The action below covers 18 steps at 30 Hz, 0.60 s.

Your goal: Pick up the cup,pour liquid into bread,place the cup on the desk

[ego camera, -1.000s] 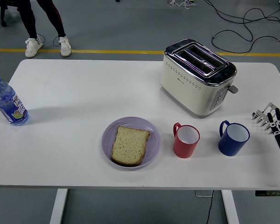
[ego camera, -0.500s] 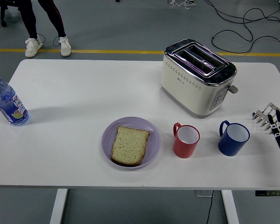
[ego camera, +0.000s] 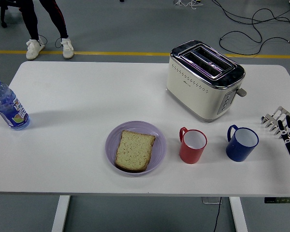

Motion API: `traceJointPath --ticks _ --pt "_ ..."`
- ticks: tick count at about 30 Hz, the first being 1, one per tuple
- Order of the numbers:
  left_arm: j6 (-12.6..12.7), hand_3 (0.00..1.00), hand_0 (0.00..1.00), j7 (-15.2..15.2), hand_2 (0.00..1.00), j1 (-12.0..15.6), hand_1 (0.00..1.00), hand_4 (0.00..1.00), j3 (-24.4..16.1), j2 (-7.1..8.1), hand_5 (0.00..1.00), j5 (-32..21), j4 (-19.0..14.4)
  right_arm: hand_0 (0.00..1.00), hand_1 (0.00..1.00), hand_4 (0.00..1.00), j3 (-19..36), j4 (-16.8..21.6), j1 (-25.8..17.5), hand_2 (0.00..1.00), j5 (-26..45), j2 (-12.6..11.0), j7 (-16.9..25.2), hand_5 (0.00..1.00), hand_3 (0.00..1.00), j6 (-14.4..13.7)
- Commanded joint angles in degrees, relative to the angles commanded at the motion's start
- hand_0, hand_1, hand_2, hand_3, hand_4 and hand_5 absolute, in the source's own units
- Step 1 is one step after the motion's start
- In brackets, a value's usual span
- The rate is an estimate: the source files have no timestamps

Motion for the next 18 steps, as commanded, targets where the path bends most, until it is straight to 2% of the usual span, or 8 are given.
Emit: traceJointPath --ticks 18 --pt "0.03 0.665 0.674 -0.11 0.737 -0.20 0.711 0.426 0.09 -0.02 0.940 -0.39 0.00 0.700 0.646 0.474 -0.03 -0.01 0.29 0.667 0.29 -0.07 -0.08 0.209 0.611 0.09"
